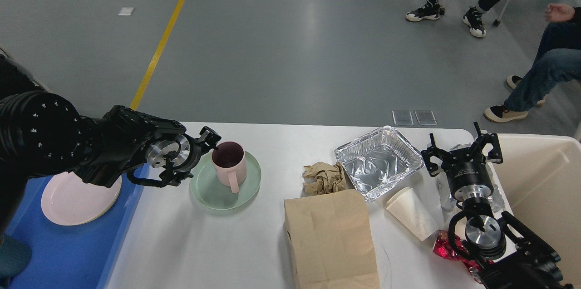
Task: Tidy desktop
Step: 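Move the left gripper to the pink mug and grasp it, then lift the pink mug off the green saucer and carry it to the tray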
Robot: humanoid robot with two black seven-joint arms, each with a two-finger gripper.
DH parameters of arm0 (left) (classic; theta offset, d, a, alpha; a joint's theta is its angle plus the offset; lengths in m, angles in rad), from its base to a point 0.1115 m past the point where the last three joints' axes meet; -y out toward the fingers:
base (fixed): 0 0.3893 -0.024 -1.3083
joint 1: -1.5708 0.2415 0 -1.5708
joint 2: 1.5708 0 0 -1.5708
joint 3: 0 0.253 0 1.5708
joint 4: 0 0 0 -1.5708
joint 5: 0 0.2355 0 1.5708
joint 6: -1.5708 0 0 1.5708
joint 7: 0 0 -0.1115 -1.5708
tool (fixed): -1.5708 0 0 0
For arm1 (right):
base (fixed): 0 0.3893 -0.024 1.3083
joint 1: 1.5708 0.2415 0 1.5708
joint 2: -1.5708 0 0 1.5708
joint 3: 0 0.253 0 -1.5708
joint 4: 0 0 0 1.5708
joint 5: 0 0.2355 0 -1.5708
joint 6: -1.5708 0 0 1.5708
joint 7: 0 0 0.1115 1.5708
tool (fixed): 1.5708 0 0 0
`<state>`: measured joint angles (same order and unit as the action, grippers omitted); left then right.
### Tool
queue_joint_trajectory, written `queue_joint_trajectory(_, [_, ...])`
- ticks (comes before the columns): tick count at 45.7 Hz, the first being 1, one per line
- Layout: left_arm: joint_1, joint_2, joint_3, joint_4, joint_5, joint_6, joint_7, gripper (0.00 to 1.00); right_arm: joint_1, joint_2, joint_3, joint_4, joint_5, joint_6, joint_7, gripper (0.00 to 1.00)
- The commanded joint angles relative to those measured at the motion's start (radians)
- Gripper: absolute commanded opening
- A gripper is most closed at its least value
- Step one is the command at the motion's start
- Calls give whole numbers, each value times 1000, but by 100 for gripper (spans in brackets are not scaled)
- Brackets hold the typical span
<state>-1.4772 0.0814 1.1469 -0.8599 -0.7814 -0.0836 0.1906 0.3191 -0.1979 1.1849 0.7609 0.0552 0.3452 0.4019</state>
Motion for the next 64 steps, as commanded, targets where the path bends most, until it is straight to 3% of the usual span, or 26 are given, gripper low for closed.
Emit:
queue_joint_trajectory(1, [40, -29, -61, 70, 65, 5, 6, 91, 0, 0, 1, 0, 0, 0, 0, 100])
queue_joint_trajectory(32, [112, -49, -105, 91, 94, 12, 3, 93, 0, 0, -1, 0, 0, 0, 0, 100])
queue_joint_trajectory(45, [132, -71, -96, 91, 93, 104, 6, 92, 0, 0, -1, 0, 0, 0, 0, 100])
queue_joint_trajectory(55, [140, -77, -98, 90, 85, 114, 7, 83, 0, 0, 1, 0, 0, 0, 0, 100])
queue_joint_trajectory(64, [144, -78, -96, 82, 79, 111, 13, 60, 0, 0, 1, 0, 0, 0, 0, 100])
